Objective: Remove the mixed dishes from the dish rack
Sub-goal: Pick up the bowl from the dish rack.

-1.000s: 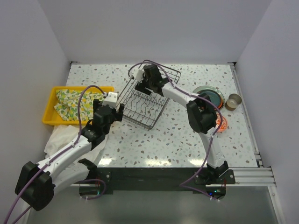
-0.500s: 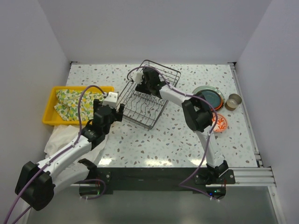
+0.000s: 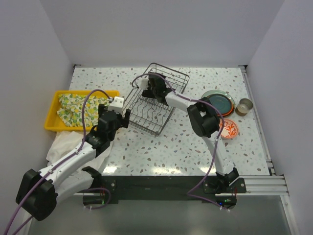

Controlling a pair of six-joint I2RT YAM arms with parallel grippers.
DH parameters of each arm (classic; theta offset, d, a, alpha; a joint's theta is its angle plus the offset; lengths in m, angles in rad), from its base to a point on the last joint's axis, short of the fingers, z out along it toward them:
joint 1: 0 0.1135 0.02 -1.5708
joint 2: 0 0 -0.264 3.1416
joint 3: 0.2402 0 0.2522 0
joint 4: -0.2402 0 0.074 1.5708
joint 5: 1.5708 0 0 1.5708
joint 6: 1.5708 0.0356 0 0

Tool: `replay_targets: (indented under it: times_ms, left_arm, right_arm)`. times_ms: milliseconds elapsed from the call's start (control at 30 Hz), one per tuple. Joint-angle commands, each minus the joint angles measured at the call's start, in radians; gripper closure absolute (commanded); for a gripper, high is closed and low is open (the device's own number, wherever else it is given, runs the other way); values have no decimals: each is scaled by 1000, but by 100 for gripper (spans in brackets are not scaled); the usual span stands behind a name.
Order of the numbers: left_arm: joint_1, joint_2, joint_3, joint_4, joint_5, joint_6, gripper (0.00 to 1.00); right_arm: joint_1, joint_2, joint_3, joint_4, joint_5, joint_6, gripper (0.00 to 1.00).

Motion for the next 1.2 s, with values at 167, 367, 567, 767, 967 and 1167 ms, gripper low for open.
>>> replay_targets:
  times_ms: [167,367,567,767,967,1167]
  left_arm:
    - [4,5,41,25,5,4,4]
    - [5,4,42,25,8,4,4]
    - [5,-2,42,30,16,4,4]
    - [5,-7,42,33,27,2,4]
    - [5,-10,44,39,44,-1,4]
    - [5,-16,44,40,59,-5,4]
  right_arm:
    - [12,12,-1,15,53,-95,13]
    - [27,-9,-29,39,76,-110,37]
    - [50,-84,-52,38,69,-47,53]
    - [55,-163,-64,-8,46,65,60]
    - [59,-245,-96,-35,33,204,61]
    - [58,-311,-128,-35,0,365,63]
